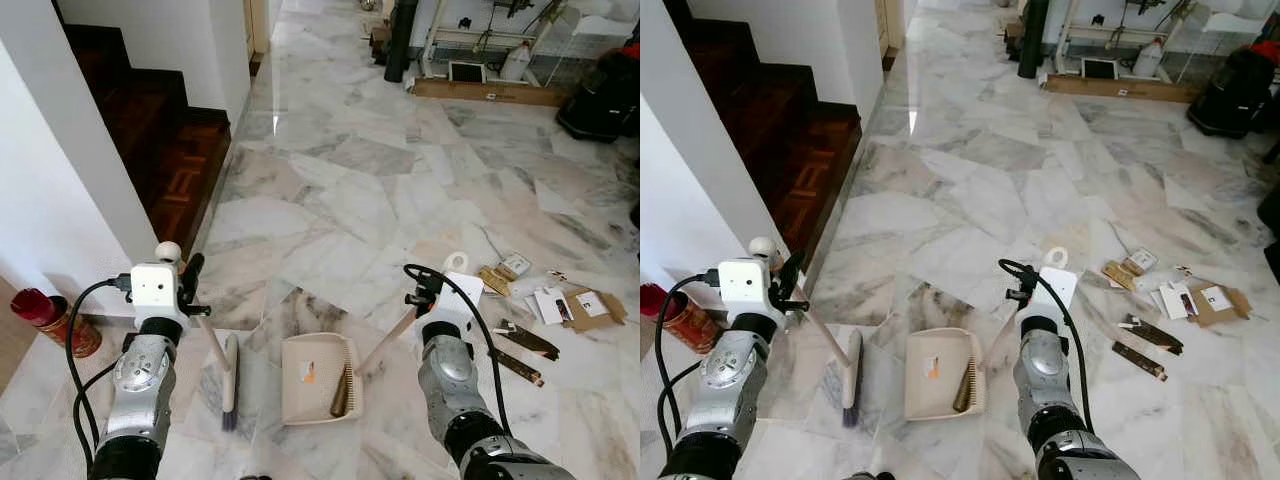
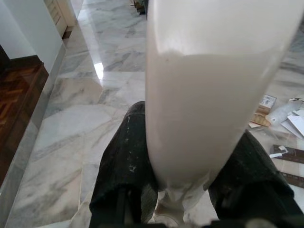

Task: Sweep floor

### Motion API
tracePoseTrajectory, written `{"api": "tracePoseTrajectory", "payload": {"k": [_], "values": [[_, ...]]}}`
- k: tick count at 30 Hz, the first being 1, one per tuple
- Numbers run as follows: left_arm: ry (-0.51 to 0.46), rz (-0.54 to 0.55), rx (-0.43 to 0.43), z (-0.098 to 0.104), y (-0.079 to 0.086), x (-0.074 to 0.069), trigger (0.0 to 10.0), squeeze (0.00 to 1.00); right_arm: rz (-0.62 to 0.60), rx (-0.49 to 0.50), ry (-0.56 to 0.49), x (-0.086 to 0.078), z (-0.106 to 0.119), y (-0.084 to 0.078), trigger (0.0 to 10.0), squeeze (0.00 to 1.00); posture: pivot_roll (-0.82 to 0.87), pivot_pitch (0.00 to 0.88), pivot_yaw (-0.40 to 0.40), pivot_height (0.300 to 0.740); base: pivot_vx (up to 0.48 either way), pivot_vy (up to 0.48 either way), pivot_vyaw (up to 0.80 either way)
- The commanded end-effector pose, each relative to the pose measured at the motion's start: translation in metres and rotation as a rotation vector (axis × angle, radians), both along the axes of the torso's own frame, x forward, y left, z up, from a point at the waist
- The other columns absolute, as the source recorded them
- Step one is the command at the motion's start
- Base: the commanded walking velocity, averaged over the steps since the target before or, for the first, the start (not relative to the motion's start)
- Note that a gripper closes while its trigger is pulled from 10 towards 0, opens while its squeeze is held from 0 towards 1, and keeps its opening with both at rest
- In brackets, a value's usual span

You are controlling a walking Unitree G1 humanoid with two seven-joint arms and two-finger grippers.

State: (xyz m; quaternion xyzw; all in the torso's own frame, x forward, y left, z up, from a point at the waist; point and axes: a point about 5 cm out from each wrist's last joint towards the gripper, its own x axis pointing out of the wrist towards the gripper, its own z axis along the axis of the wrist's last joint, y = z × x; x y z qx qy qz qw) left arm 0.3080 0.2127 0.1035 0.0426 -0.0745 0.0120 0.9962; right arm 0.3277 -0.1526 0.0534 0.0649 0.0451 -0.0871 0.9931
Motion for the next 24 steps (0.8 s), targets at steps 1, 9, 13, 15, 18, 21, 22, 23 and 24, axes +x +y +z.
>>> {"api": "tracePoseTrajectory", "payload": {"k": [1,9,13,15,18,21,22,23,24], "values": [[-0.044,-0.001,0.014,0.0080,0.0002,0.0013,10.0,0.00,-0.015,0.004,-0.082,0.0061,0.0150,-0.0033,10.0,0.00,0.12,0.039,-0.031,0.740,0.000,0.000,0.00],[-0.019,-0.001,0.030,0.0039,-0.0017,0.0015,10.0,0.00,-0.007,-0.002,-0.077,0.0088,0.0170,-0.0003,10.0,0.00,0.12,0.050,-0.032,0.740,0.000,0.000,0.00],[-0.002,0.009,0.063,0.0023,-0.0018,0.0027,10.0,0.00,0.000,-0.015,-0.072,0.0099,0.0177,0.0012,10.0,0.00,0.12,0.055,-0.032,0.740,0.000,-0.108,0.00],[-0.001,0.010,0.062,0.0021,-0.0020,0.0029,10.0,0.00,0.002,-0.019,-0.071,0.0101,0.0178,0.0015,10.0,0.00,0.12,0.055,-0.032,0.740,0.000,-0.431,0.00],[0.000,0.009,0.054,0.0017,-0.0023,0.0026,10.0,0.00,0.003,-0.020,-0.071,0.0096,0.0173,0.0014,10.0,0.00,0.12,0.064,-0.034,0.740,0.000,-0.440,0.51],[0.003,0.006,0.052,0.0012,-0.0030,0.0028,10.0,0.00,0.001,-0.019,-0.066,0.0089,0.0161,0.0005,10.0,0.00,0.12,0.064,-0.034,0.740,0.000,-0.424,0.53],[0.003,0.005,0.051,0.0013,-0.0033,0.0028,10.0,0.00,0.001,-0.019,-0.066,0.0088,0.0160,0.0004,10.0,0.00,0.12,0.070,-0.034,0.740,0.000,-0.368,0.44],[0.002,0.004,0.049,0.0013,-0.0038,0.0027,10.0,0.00,0.001,-0.018,-0.066,0.0087,0.0160,0.0003,10.0,0.00,0.12,0.070,-0.034,0.740,0.000,-0.330,0.43],[0.002,0.004,0.049,0.0013,-0.0038,0.0027,10.0,0.00,0.001,-0.018,-0.066,0.0087,0.0160,0.0003,10.0,0.00,0.12,0.070,-0.034,0.740,0.000,-0.330,0.43]]}}
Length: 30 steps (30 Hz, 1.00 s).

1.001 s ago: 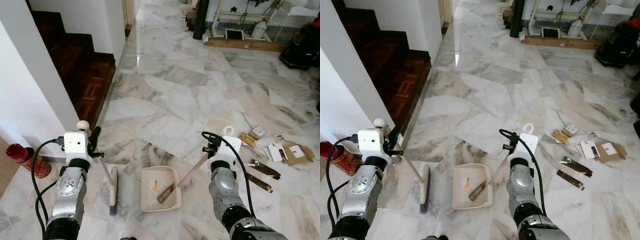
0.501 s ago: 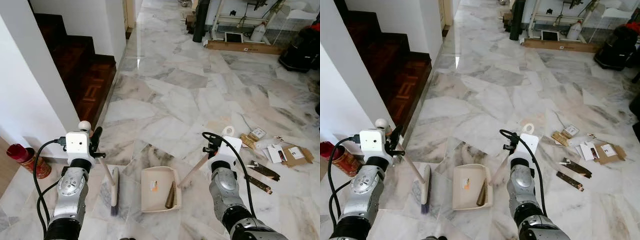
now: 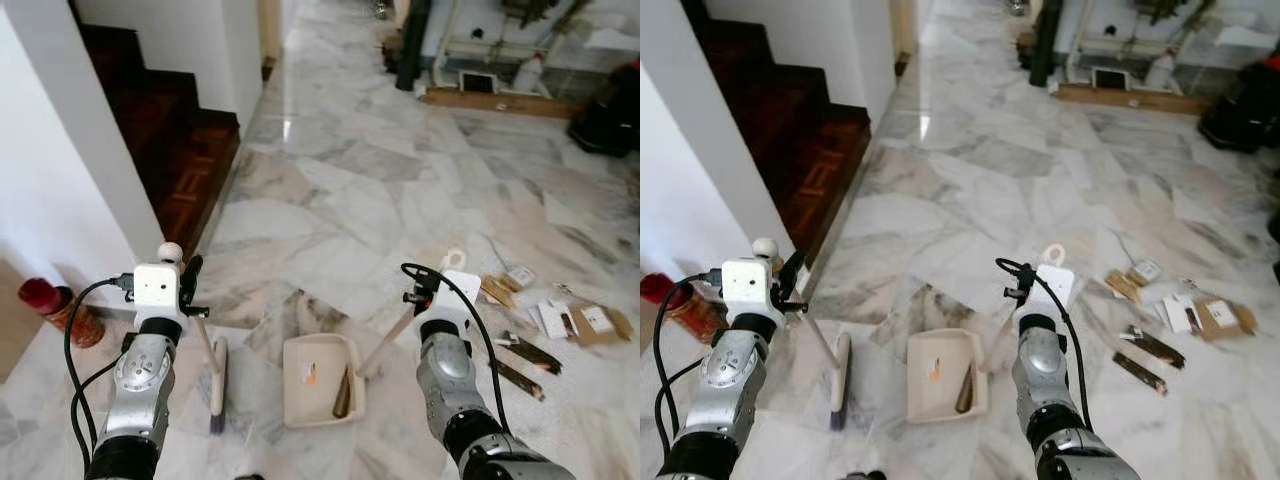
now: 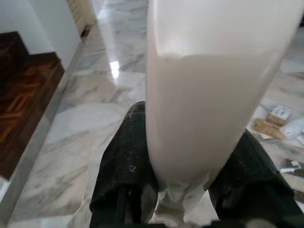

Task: Sweep floor

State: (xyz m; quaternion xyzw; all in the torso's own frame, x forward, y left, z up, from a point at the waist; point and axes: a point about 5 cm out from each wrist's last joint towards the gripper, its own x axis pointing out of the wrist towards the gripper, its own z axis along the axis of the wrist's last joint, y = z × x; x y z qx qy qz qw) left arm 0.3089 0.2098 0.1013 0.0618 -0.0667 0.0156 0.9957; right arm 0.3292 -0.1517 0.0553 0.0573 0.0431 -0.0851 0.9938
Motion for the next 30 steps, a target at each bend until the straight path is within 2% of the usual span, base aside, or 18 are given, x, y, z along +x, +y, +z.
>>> {"api": "tracePoseTrajectory", "payload": {"k": [1,10,30], "values": [[-0.013,-0.007,0.009,0.0035,-0.0011,0.0018,10.0,0.00,-0.003,-0.003,-0.063,0.0072,0.0141,-0.0006,10.0,0.00,0.12,0.073,-0.034,0.740,0.000,0.000,0.41],[-0.012,-0.008,0.000,0.0030,-0.0016,0.0023,10.0,0.00,0.003,-0.004,-0.058,0.0072,0.0135,0.0003,10.0,0.00,0.13,0.076,-0.034,0.740,0.000,0.000,0.44],[-0.007,-0.015,-0.007,0.0022,-0.0037,0.0030,10.0,0.00,0.013,-0.001,-0.050,0.0068,0.0120,0.0018,10.0,0.00,0.13,0.072,-0.036,0.740,0.000,0.000,0.79]]}}
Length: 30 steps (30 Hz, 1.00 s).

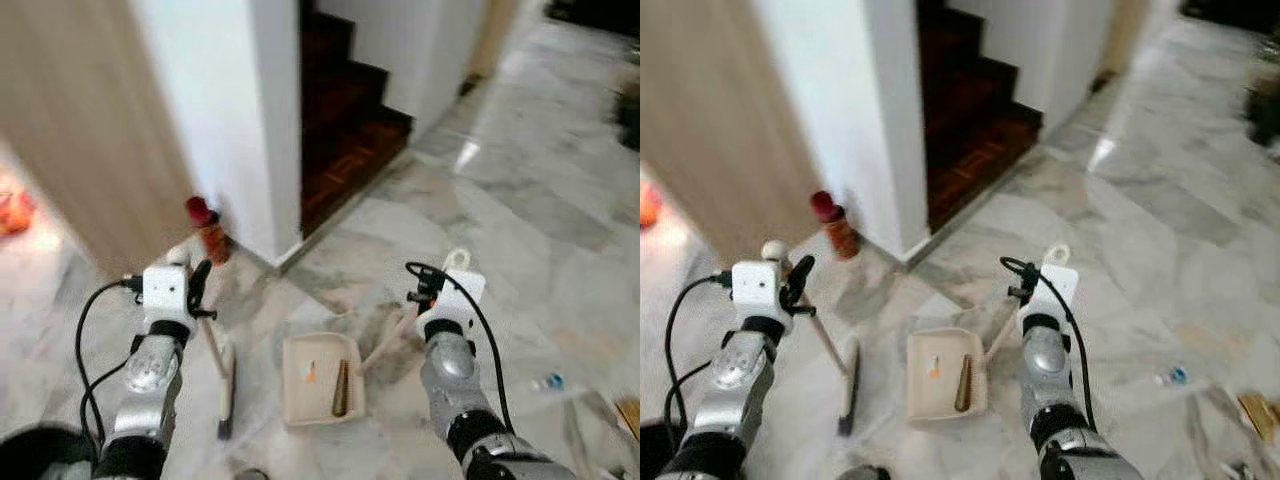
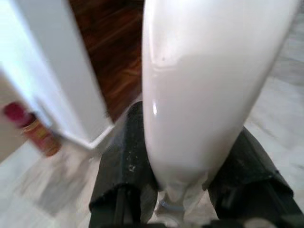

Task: Sweep floor

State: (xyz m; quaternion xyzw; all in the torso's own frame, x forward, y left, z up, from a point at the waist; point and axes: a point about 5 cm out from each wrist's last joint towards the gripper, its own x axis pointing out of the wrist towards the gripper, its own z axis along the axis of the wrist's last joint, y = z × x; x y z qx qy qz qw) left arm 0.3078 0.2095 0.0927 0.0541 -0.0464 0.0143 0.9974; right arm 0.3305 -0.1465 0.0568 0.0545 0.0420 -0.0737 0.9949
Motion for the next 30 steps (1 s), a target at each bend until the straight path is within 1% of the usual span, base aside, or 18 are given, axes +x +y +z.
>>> {"api": "tracePoseTrajectory", "payload": {"k": [1,28,30], "values": [[-0.047,-0.013,0.009,0.0107,-0.0034,0.0042,10.0,0.00,-0.009,0.005,-0.046,0.0056,0.0104,-0.0032,10.0,0.00,0.13,0.072,-0.036,0.740,0.000,0.000,0.80],[-0.040,-0.026,0.006,0.0080,-0.0054,0.0036,10.0,0.00,-0.003,0.010,-0.029,0.0045,0.0073,-0.0018,10.0,0.00,0.13,0.048,-0.030,0.740,0.000,0.000,0.80],[-0.039,-0.028,0.005,0.0078,-0.0059,0.0036,10.0,0.00,-0.007,0.017,-0.025,0.0043,0.0067,-0.0027,10.0,0.00,0.13,0.048,-0.030,0.740,0.000,0.000,0.23]]}}
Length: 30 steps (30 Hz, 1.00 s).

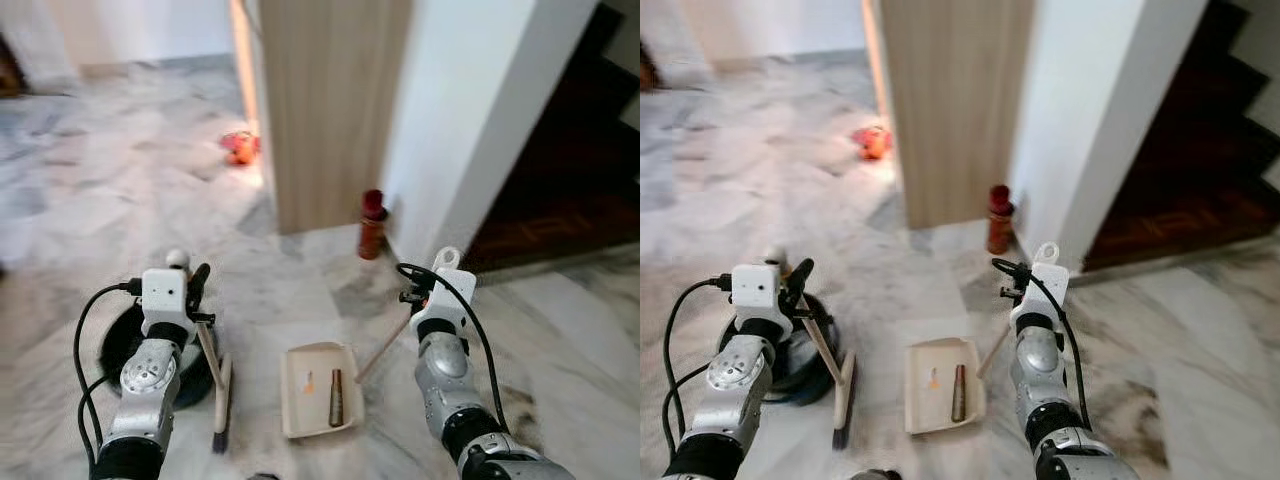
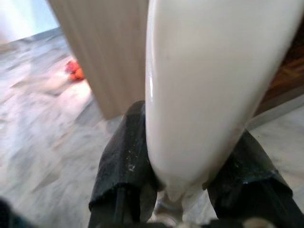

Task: Sweep floor

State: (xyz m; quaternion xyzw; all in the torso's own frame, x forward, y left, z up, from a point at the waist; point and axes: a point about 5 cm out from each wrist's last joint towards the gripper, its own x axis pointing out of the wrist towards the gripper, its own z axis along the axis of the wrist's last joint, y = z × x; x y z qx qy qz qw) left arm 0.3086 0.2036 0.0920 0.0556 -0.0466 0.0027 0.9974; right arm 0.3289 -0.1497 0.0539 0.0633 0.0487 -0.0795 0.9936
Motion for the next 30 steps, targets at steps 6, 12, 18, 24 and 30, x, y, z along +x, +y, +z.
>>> {"api": "tracePoseTrajectory", "payload": {"k": [6,12,18,24,30], "values": [[-0.038,-0.009,-0.002,0.0081,-0.0008,0.0020,10.0,0.00,-0.016,0.054,-0.005,0.0052,0.0054,-0.0016,10.0,0.00,0.13,0.059,-0.031,0.740,0.000,0.000,0.00],[-0.036,-0.011,-0.005,0.0076,-0.0016,0.0016,10.0,0.00,-0.028,0.075,0.030,0.0050,0.0019,-0.0042,10.0,0.00,0.13,0.060,-0.032,0.740,0.000,0.000,0.00],[-0.031,-0.019,-0.007,0.0065,-0.0032,0.0009,10.0,0.00,-0.018,0.081,0.035,0.0056,0.0019,-0.0022,10.0,0.00,0.14,0.071,-0.033,0.740,0.000,0.000,0.00],[-0.023,-0.026,0.014,0.0054,-0.0048,0.0011,10.0,0.00,-0.014,0.084,0.038,0.0059,0.0020,-0.0016,10.0,0.00,0.14,0.077,-0.031,0.740,0.000,0.000,0.00],[-0.037,-0.026,0.000,0.0067,-0.0051,0.0009,10.0,0.00,-0.014,0.084,0.039,0.0060,0.0020,-0.0015,10.0,0.00,0.14,0.076,-0.032,0.740,0.000,0.000,0.00]]}}
